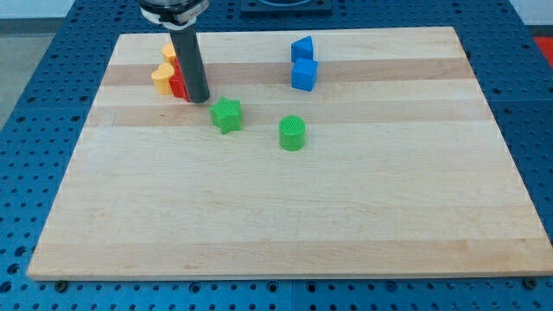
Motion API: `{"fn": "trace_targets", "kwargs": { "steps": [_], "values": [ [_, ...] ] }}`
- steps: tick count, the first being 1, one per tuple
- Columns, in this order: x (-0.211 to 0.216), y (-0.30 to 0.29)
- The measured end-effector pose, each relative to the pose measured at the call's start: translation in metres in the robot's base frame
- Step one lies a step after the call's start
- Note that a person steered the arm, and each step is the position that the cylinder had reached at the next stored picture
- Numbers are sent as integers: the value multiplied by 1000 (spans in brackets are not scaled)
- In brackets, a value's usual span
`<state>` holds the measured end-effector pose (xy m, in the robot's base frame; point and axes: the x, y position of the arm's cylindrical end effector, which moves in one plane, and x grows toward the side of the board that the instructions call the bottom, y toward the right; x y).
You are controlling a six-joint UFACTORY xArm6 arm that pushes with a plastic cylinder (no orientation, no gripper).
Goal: Move green star into green circle
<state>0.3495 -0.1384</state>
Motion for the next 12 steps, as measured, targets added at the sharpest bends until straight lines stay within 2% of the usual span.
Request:
{"fn": "trace_targets", "kwargs": {
  "steps": [2, 4, 5, 7, 8, 9, 11, 12],
  "values": [
    [-7, 3],
    [-17, 67],
    [-6, 59],
    [61, 4],
    [85, 7],
    [95, 28],
    [128, 114],
    [156, 121]
  ]
}}
